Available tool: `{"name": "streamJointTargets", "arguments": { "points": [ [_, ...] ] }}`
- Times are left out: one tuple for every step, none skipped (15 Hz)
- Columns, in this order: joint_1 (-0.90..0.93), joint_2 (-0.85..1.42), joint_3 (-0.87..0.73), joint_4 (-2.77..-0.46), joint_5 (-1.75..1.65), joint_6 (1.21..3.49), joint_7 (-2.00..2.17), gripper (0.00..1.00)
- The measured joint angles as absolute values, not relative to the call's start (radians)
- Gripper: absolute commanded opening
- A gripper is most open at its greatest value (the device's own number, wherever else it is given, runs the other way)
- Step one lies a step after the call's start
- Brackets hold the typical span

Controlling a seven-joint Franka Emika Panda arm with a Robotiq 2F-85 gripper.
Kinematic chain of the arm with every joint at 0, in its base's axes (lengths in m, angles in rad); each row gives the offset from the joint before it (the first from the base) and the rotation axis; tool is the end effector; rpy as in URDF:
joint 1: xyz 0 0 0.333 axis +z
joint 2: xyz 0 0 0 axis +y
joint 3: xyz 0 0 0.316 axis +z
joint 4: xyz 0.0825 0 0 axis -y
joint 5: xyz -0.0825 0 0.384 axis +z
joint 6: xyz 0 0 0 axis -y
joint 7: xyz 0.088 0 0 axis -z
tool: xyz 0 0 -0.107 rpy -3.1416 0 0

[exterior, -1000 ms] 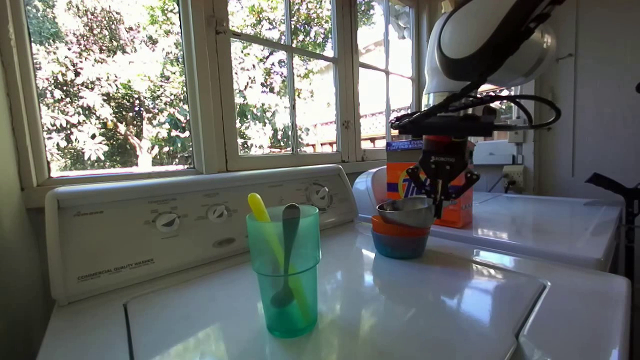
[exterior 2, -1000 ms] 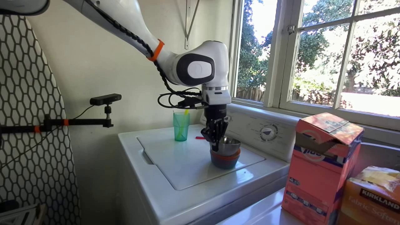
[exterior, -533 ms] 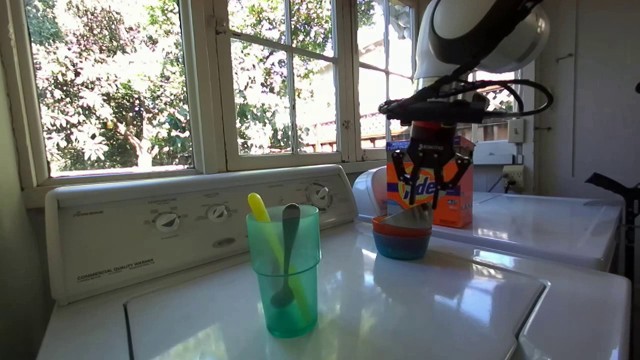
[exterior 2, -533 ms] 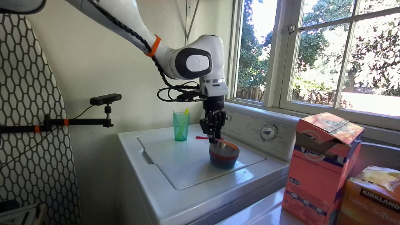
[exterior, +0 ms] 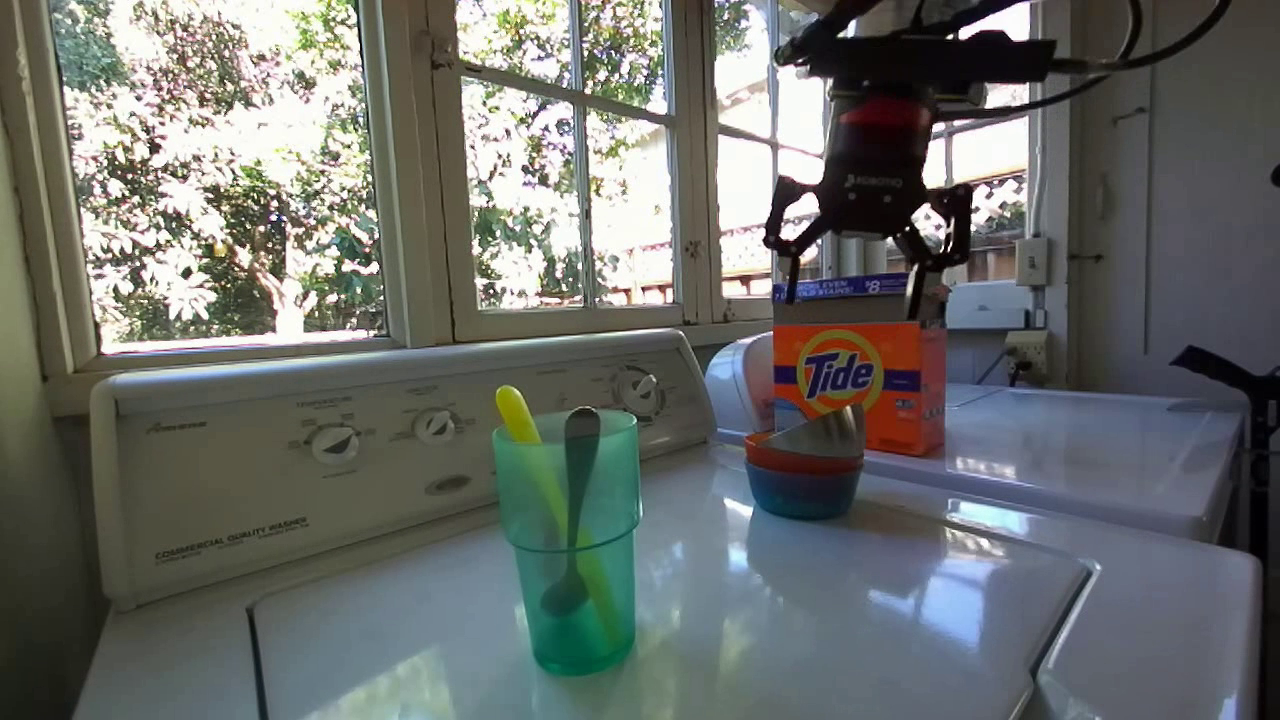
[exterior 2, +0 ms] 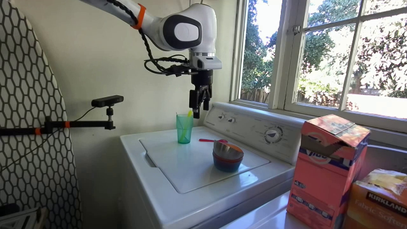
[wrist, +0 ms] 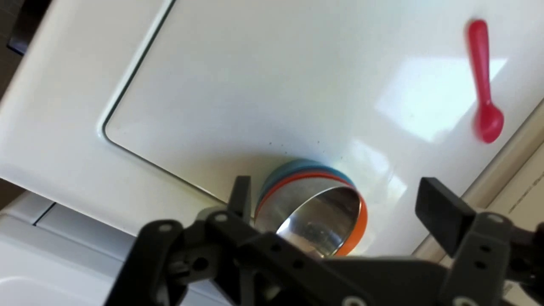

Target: Stack the bowls together.

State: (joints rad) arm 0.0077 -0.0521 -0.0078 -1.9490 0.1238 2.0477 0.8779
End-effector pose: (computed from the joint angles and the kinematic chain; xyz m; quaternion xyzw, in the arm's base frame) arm 0.5593 0.0066 0.5158 -0.8906 0.4449 -0.0438 0.0837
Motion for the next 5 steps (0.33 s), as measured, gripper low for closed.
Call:
{"name": "streamJointTargets", "arguments": {
  "points": [
    [0.009, -0.06, -0.005, -1.949, 0.152, 2.024, 0.824, 1.0],
    [0.01, -0.064, -0.002, -1.949, 0.176, 2.002, 0.776, 1.0],
    [0.011, -0.064, 0.001, -1.948, 0.192, 1.984, 0.743, 1.0],
    [0.011, -0.063, 0.003, -1.948, 0.193, 1.98, 0.738, 1.0],
    [0.011, -0.062, 0.003, -1.948, 0.193, 1.98, 0.738, 1.0]
  ]
}}
